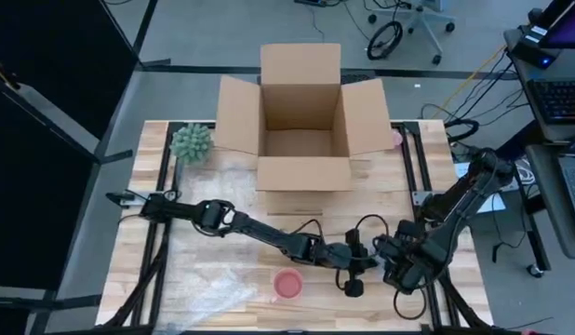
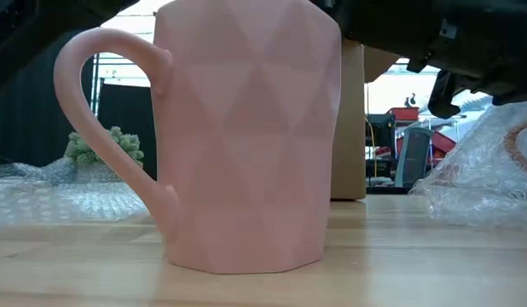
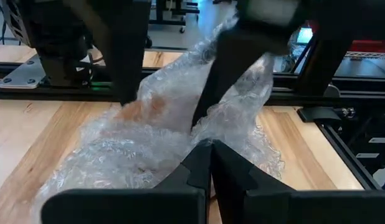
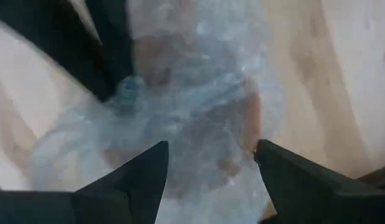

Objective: Wrap mug
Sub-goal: Wrap the yellow mug with bubble wrap

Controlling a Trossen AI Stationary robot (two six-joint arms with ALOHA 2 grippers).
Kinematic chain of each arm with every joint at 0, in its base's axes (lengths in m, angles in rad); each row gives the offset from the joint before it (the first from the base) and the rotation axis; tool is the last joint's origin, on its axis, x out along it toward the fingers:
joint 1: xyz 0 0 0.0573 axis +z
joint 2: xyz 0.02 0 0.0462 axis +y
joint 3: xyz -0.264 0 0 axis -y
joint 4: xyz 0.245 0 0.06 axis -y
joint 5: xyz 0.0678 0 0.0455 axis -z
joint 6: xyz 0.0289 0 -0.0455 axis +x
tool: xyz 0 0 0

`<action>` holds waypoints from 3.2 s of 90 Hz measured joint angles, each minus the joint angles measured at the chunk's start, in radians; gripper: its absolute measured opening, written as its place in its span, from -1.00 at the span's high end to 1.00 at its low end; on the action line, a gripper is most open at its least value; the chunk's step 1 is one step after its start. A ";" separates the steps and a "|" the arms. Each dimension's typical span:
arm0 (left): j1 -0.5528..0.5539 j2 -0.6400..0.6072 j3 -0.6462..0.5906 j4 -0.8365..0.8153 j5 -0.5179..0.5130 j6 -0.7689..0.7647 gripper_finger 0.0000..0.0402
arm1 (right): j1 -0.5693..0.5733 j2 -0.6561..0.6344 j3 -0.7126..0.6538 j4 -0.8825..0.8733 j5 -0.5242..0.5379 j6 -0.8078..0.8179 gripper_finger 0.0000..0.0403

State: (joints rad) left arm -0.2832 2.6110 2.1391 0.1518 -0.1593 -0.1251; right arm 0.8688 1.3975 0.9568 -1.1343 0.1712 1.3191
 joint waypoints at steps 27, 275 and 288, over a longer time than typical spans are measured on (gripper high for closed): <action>0.000 0.000 0.000 0.001 0.002 0.001 1.00 | -0.050 -0.007 -0.202 0.269 0.007 0.028 -0.15; 0.002 0.000 -0.001 0.005 0.024 0.000 1.00 | -0.030 -0.107 -0.031 0.162 -0.017 -0.223 -0.42; 0.002 0.000 -0.001 0.006 0.024 0.000 1.00 | -0.023 -0.119 0.056 0.020 -0.026 -0.241 -0.42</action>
State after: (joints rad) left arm -0.2810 2.6114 2.1384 0.1577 -0.1357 -0.1253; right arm 0.8459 1.2787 1.0131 -1.1141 0.1455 1.0779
